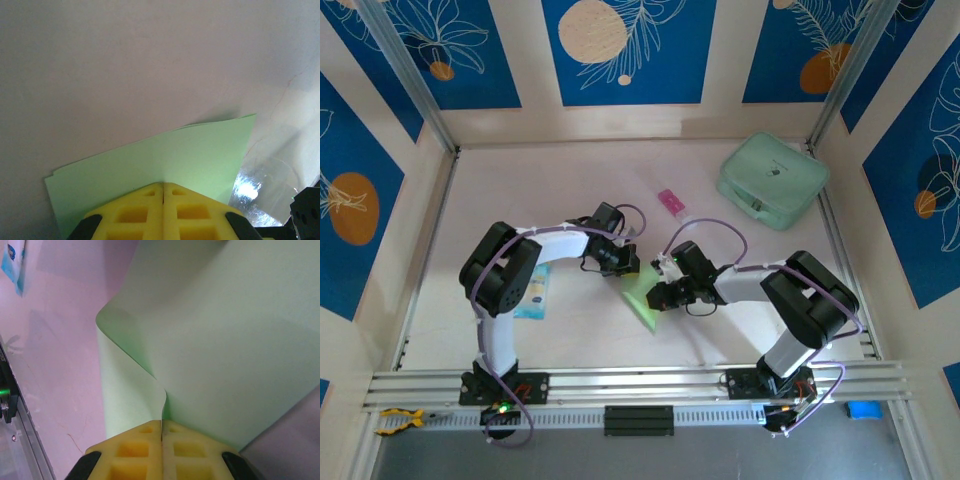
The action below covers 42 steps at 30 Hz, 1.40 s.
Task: Fold a paper plane with a square sheet of paper (pick it up from the middle)
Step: Third fold the triangle at the center of the table.
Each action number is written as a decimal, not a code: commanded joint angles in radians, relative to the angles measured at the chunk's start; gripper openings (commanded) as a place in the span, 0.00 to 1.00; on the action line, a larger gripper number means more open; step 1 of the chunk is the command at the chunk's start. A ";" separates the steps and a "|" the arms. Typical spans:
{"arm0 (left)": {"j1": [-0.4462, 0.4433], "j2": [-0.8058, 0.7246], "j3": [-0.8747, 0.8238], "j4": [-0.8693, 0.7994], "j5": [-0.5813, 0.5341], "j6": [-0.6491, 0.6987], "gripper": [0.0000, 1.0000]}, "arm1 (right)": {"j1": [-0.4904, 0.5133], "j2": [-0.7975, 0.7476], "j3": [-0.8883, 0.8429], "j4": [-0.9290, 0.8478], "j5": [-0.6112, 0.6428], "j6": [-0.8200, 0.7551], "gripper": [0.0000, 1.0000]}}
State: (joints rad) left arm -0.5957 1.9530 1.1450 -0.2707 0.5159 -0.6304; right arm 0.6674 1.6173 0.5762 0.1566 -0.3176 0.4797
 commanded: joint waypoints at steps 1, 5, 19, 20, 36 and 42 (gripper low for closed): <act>-0.005 -0.010 -0.023 -0.038 -0.027 -0.008 0.07 | 0.006 0.012 0.003 -0.021 0.017 -0.009 0.00; -0.005 -0.026 -0.019 -0.038 -0.036 -0.006 0.08 | 0.004 0.005 0.000 -0.023 0.021 -0.012 0.00; -0.005 -0.289 -0.122 -0.007 -0.080 -0.058 0.21 | -0.003 0.012 -0.003 -0.013 0.012 -0.016 0.00; -0.007 -0.310 -0.154 0.020 -0.068 -0.078 0.18 | -0.005 0.011 -0.004 -0.012 0.011 -0.015 0.00; -0.115 -0.370 -0.534 0.584 0.041 -0.387 0.00 | -0.028 0.013 -0.029 0.026 -0.003 -0.010 0.00; -0.128 -0.333 -0.531 0.601 0.029 -0.392 0.00 | -0.032 0.016 -0.034 0.032 -0.005 -0.012 0.00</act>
State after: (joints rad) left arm -0.7128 1.5955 0.6151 0.2897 0.5419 -1.0039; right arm 0.6456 1.6180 0.5606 0.1982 -0.3218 0.4793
